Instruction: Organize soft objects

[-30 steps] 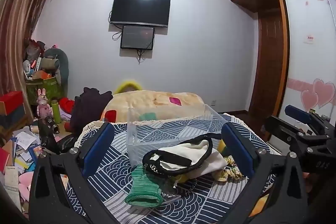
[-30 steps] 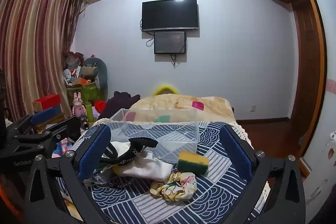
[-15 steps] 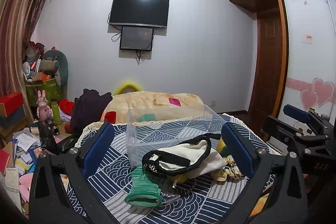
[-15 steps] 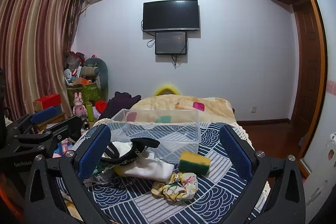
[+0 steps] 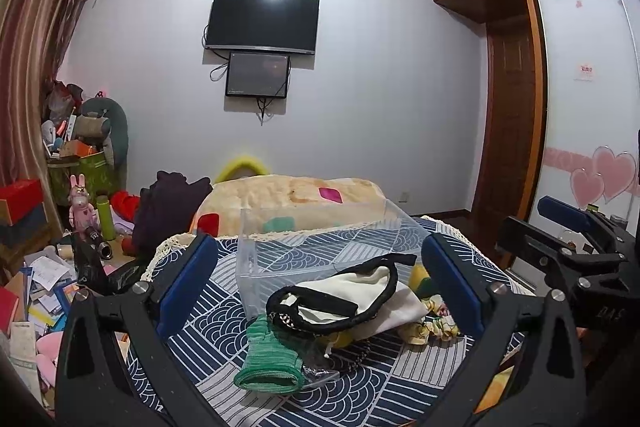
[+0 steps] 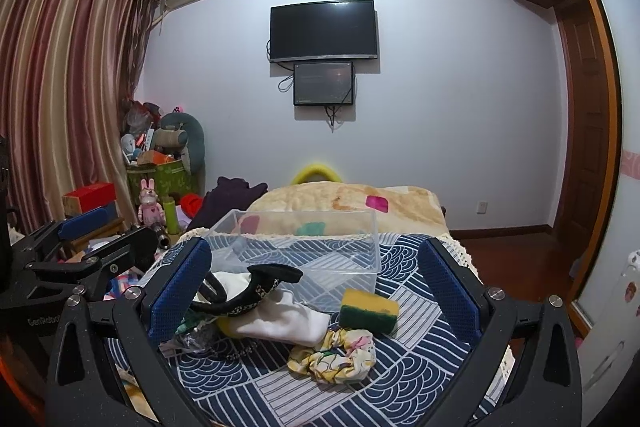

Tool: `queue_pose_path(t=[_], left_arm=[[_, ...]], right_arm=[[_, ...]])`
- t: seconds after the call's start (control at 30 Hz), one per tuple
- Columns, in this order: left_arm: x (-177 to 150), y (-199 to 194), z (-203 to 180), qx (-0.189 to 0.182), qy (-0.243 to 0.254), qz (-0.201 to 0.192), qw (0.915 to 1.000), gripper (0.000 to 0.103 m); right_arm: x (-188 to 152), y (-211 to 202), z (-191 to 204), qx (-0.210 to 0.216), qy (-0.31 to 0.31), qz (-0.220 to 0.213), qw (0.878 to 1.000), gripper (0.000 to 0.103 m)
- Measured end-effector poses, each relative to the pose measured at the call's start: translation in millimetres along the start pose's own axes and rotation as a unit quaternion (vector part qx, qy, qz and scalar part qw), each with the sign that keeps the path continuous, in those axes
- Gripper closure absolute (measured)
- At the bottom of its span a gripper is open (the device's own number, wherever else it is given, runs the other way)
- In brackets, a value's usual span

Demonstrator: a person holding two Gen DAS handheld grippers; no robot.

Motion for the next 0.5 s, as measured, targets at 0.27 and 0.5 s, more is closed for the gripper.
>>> queue_pose_path(t=[0.27, 0.5], left_arm=[[-0.7, -1.5, 1.1, -0.003, -0.001, -0.002, 1.0000, 0.000], [-1.1, -1.7, -0.3, -0.005, 0.000, -0.004, 1.0000, 0.000]], right_arm=[[0.2, -0.2, 0.1, 0.000, 0.000, 0.000, 1.000, 0.000], [-0.5, 0.3, 0.7, -0.002, -0.002, 0.000, 1.000, 0.000]])
Point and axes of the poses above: each gripper's, at about its wrist camera, not at the fingertips, and y roughly the way its jaws point, z to its left, x to its top, the point moved 9 cm from there along y, roughly the way its jaws point, and after that the axes turned 2 degrees about -z, right-handed, at the moved point
